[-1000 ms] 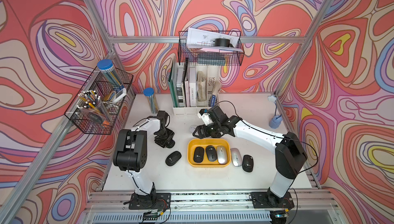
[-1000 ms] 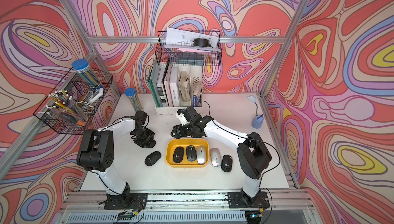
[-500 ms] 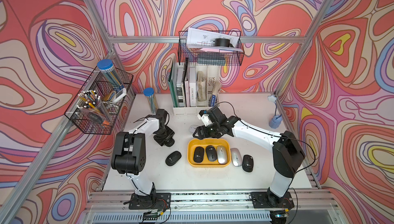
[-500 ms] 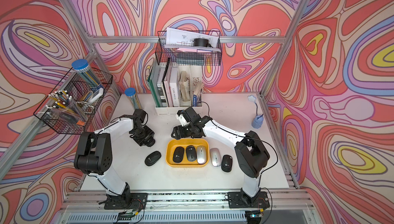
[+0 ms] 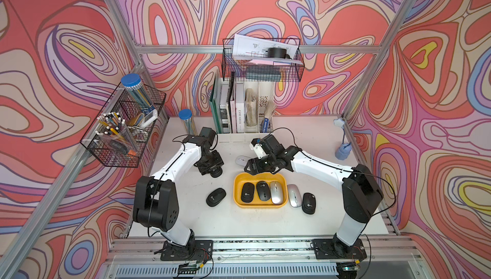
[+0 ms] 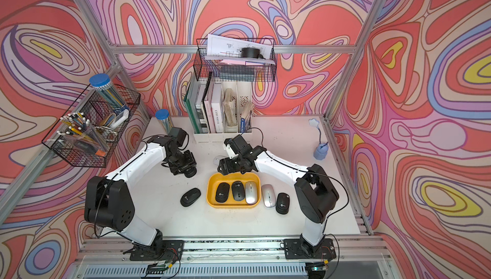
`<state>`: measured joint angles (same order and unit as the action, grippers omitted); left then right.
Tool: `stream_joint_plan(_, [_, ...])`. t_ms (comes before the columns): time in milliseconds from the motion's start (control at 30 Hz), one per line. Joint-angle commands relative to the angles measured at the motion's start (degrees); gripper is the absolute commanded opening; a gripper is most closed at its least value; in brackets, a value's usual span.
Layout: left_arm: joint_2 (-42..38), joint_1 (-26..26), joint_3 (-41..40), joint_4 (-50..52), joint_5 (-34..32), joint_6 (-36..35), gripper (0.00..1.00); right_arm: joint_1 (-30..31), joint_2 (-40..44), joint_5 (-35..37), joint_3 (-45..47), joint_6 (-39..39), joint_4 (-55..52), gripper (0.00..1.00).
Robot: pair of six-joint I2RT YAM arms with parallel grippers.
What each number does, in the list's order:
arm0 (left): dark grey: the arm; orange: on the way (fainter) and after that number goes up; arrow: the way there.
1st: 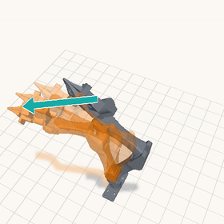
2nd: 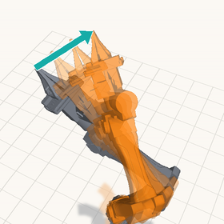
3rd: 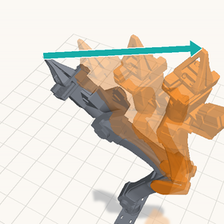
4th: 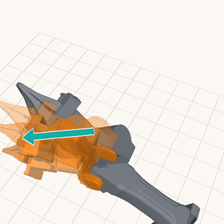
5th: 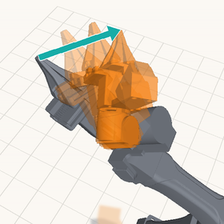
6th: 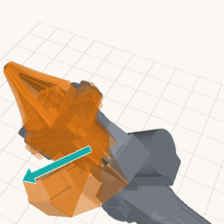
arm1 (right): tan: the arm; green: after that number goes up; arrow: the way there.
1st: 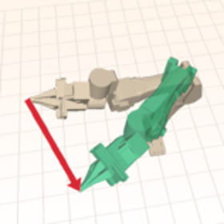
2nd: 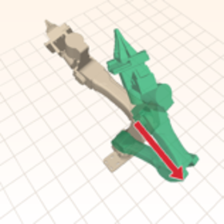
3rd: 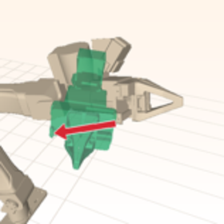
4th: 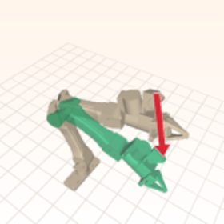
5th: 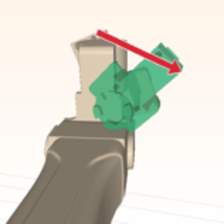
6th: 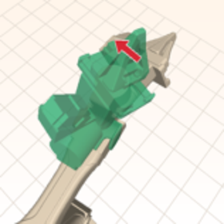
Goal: Put the mouse in the storage box
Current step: Pick up the mouse from the center of the board, then place the mouse in the storage box.
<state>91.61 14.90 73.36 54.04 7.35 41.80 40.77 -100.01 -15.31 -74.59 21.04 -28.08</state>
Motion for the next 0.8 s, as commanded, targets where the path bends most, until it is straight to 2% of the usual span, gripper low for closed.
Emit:
stream_joint_plan(0, [-1.7,4.4,2.4,6.7,-0.5,-4.8,0.6,-2.5,5.3,3.6,3.5,0.1,-1.0,0.69])
stream_joint_plan(167, [-2.1,10.8,3.3,7.8,6.1,-6.4,0.6,-4.4,11.0,6.6,8.4,-0.7,-1.6,0.69])
stream_joint_plan(267, [-1.8,15.5,5.0,9.3,3.5,-7.1,0.6,-4.4,11.6,3.6,9.8,-0.4,-1.2,0.69])
stream_joint_plan(500, [0.9,21.2,7.3,11.6,2.5,-8.9,0.6,-4.5,17.5,-4.8,16.3,3.4,2.3,0.69])
stream_joint_plan(767, [4.5,25.2,6.4,9.0,2.8,-7.9,0.6,-4.4,26.4,-1.0,23.1,5.6,-1.9,0.69])
